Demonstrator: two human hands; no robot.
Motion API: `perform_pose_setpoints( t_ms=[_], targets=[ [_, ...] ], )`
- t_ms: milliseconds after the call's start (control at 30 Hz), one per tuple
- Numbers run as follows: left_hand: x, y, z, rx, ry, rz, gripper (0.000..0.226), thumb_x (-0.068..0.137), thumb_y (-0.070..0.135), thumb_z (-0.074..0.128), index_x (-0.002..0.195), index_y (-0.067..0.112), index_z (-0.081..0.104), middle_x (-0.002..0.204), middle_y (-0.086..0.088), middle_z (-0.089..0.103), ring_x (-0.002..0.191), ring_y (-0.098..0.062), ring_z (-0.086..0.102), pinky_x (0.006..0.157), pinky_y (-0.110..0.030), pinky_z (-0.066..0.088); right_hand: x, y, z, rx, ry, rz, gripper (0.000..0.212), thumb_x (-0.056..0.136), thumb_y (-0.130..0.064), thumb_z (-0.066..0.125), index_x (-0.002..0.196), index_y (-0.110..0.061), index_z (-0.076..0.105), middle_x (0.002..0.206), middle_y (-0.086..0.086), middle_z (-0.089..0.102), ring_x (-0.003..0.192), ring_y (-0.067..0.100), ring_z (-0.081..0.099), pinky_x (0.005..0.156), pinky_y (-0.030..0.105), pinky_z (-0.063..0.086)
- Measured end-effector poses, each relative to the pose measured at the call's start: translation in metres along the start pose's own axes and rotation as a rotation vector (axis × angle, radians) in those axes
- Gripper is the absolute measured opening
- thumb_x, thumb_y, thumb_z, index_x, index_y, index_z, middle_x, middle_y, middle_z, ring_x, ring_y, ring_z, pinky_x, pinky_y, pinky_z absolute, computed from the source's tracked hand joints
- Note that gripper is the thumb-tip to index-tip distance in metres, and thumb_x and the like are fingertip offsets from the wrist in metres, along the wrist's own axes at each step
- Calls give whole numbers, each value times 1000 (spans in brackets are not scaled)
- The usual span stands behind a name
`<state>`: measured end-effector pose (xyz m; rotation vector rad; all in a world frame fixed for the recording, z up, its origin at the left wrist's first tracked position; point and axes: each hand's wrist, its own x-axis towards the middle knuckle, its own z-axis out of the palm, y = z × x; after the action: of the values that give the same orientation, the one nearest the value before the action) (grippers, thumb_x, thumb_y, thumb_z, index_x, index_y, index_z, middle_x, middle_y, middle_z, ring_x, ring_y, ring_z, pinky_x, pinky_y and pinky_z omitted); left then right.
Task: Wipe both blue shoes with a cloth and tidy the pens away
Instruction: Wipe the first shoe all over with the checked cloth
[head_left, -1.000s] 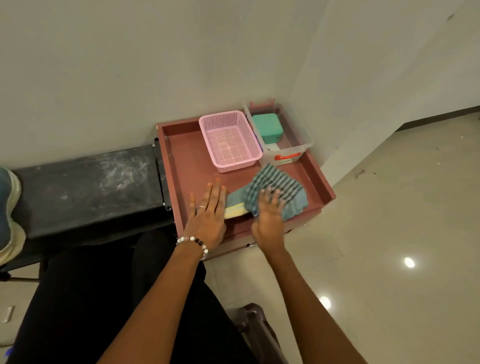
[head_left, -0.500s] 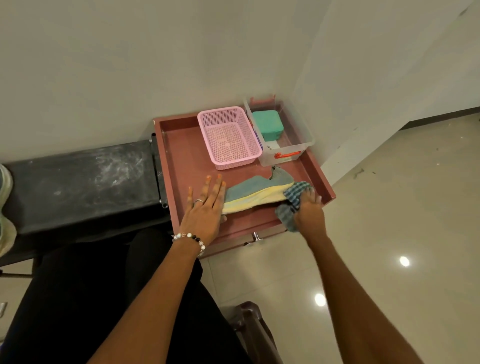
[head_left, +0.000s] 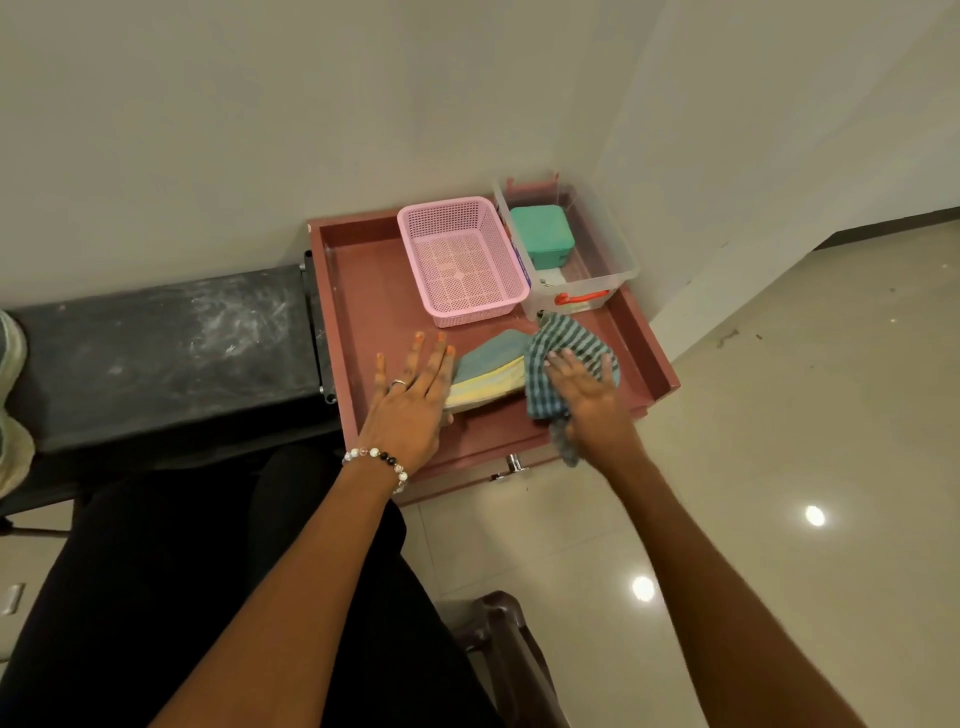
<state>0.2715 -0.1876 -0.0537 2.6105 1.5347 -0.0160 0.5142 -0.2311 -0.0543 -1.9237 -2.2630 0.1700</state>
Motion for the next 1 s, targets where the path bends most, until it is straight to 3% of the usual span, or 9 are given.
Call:
perform_pose_setpoints(
  t_ms=[100,200,300,467,567,700,800,900,1000],
  targets=[
    [2,-2,0,-17,26,6,86,91,28,59,154,11,3,161,-2,-4,147,-24,-12,113,-56,-6,12,7,-17,130,-6,224,69,64,10,66,131,3,50,133,22,53,128,40,45,113,60,14],
    [4,-3,1,-19,9,-4,84,93,29,56,154,12,1,161,-3,-7,147,-26,-11,114,-56,-4,36,-5,-29,252,108,542,55,79,12,45,131,-2,52,122,28,57,115,44,49,100,46,39],
    [4,-3,0,-17,28,1,84,91,29,58,154,11,4,162,-4,-2,148,-26,-6,114,-57,-2,41,-23,-28,215,102,605,52,78,9,46,129,3,50,127,28,52,117,42,47,99,43,38],
    [2,-2,4,-31,18,-2,83,91,27,57,154,10,4,161,-5,-2,148,-25,-6,115,-55,-2,23,-87,18,209,73,162,70,62,-10,31,123,19,49,130,40,44,125,57,36,103,67,26],
    [-2,-6,3,-84,-28,-22,82,94,24,54,153,10,-3,161,-4,-4,148,-25,-10,117,-52,-3,24,-90,18,259,4,-18,70,62,-10,28,123,17,51,128,35,49,123,54,41,108,61,20],
    [-1,-4,0,-60,27,48,81,93,22,56,153,10,2,161,-4,2,148,-25,-4,116,-53,-1,27,-25,1,3,27,-177,58,66,-3,32,113,11,61,117,26,62,111,46,57,114,49,17],
    [0,-3,1,-40,66,73,84,82,19,69,151,7,21,158,-8,21,147,-27,15,115,-56,11,32,12,-17,-48,12,23,52,62,14,46,112,13,60,115,31,61,110,49,56,98,65,29],
    [-1,-6,5,2,80,91,90,66,18,83,143,3,41,148,-11,42,138,-30,37,108,-60,28,33,26,-34,-2,-65,368,49,79,15,48,127,6,49,133,28,48,127,45,40,105,46,34],
    [0,-5,5,8,111,92,92,61,19,86,140,2,44,144,-12,47,135,-31,42,105,-61,31,34,13,-35,61,-89,489,47,83,10,44,130,4,46,132,25,50,118,40,48,96,40,41]
  ],
)
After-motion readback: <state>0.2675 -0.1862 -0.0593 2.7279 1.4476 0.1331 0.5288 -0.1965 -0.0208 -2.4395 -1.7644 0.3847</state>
